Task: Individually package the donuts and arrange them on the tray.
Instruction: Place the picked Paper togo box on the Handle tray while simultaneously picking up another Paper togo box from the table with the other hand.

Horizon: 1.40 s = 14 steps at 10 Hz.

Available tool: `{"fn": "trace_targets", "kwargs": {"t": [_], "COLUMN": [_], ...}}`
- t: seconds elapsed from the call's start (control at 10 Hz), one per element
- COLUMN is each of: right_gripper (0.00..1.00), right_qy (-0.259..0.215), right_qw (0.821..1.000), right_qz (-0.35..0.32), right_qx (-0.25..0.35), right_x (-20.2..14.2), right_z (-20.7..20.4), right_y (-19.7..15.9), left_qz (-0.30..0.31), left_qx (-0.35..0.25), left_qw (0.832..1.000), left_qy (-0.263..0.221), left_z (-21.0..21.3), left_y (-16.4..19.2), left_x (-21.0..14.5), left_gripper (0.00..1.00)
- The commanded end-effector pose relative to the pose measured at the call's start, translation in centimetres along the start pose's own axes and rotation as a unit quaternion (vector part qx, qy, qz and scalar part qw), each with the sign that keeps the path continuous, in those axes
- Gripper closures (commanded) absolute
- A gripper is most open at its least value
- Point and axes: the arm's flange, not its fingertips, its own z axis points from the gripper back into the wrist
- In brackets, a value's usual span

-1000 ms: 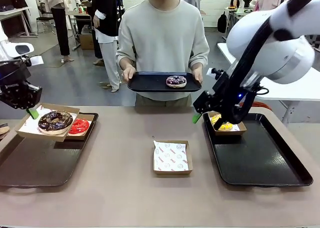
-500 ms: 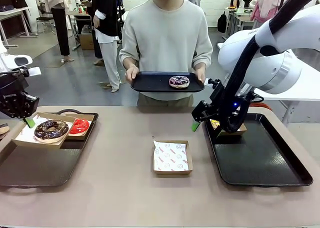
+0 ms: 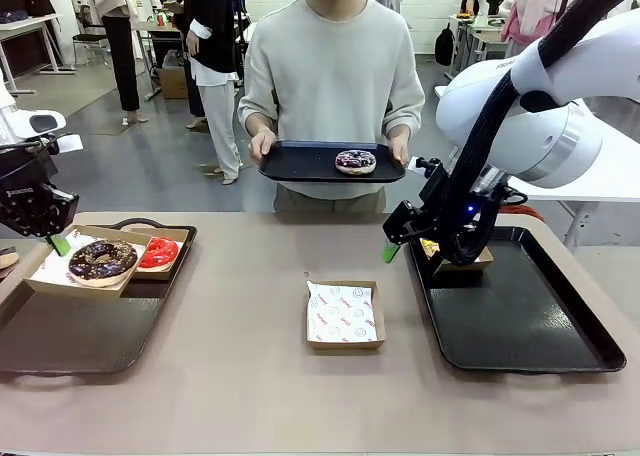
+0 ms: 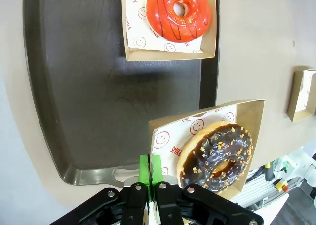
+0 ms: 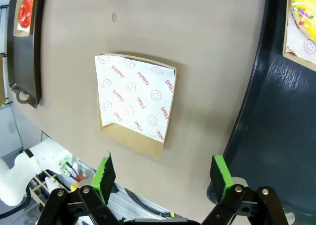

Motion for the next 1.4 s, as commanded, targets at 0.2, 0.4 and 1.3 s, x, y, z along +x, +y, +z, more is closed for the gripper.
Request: {"fn": "trace_targets", "kwargs": {"t": [0.2,0.4,1.3], "right_gripper": [0.0,0.0,0.0], "right_qy": [-0.001,0.0,-0.007], "right_qw": [1.0,0.999,0.982], "right_qz": [0.0,-0.005,-0.02], "right_qx": [-0.002,-0.045,-0.189], "right_x": [0.0,0.2,1.7], "right_z": [-0.1,-0.7,-9.7], "right_y": [0.0,0.7,6.3], "left_qz": [0.001,0.006,0.071], "left_qx": [-0.004,0.012,0.0], "left_qw": [1.0,1.0,0.997], "left_qy": [-0.002,0.0,-0.017], "left_z": [0.2,-0.3,-3.1], "left_y": [-0.1,0.2,7.2], "left_x": [-0.1,-0.1,-4.1], "left_gripper": [0.99,0.99,0.99]}}
